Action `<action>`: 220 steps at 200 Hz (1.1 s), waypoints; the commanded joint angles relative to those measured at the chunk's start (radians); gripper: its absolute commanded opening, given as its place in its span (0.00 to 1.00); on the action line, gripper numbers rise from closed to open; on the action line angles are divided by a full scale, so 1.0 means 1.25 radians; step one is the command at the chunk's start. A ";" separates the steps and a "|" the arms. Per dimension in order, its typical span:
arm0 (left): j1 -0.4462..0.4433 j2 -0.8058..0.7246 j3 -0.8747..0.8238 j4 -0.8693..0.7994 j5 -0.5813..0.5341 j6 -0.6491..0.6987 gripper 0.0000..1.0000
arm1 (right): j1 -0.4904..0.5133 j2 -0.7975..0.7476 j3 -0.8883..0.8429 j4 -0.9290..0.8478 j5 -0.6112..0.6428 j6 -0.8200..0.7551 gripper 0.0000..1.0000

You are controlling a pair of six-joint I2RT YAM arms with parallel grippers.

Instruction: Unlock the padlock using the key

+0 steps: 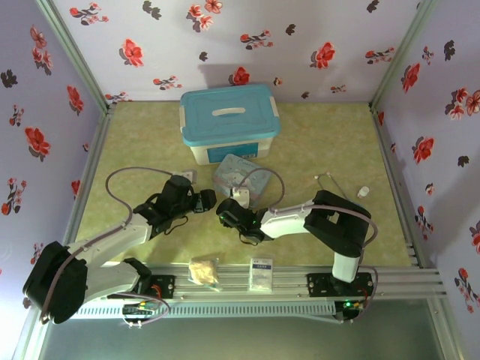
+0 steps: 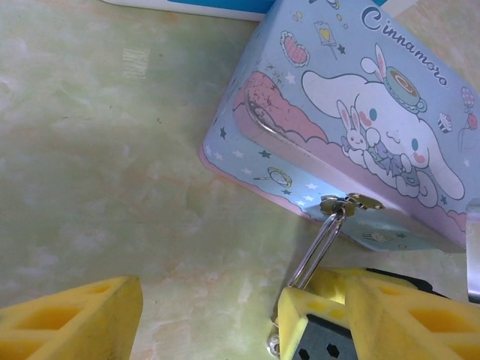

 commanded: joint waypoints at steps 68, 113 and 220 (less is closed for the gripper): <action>0.006 0.010 0.009 0.019 -0.013 0.009 0.72 | -0.007 -0.015 -0.080 0.042 -0.033 0.073 0.18; 0.011 0.069 0.062 0.037 -0.015 0.040 0.72 | -0.014 -0.059 -0.174 0.163 -0.039 0.103 0.11; -0.045 0.287 0.201 0.079 -0.015 0.134 0.76 | -0.034 -0.184 -0.454 0.493 -0.051 0.188 0.09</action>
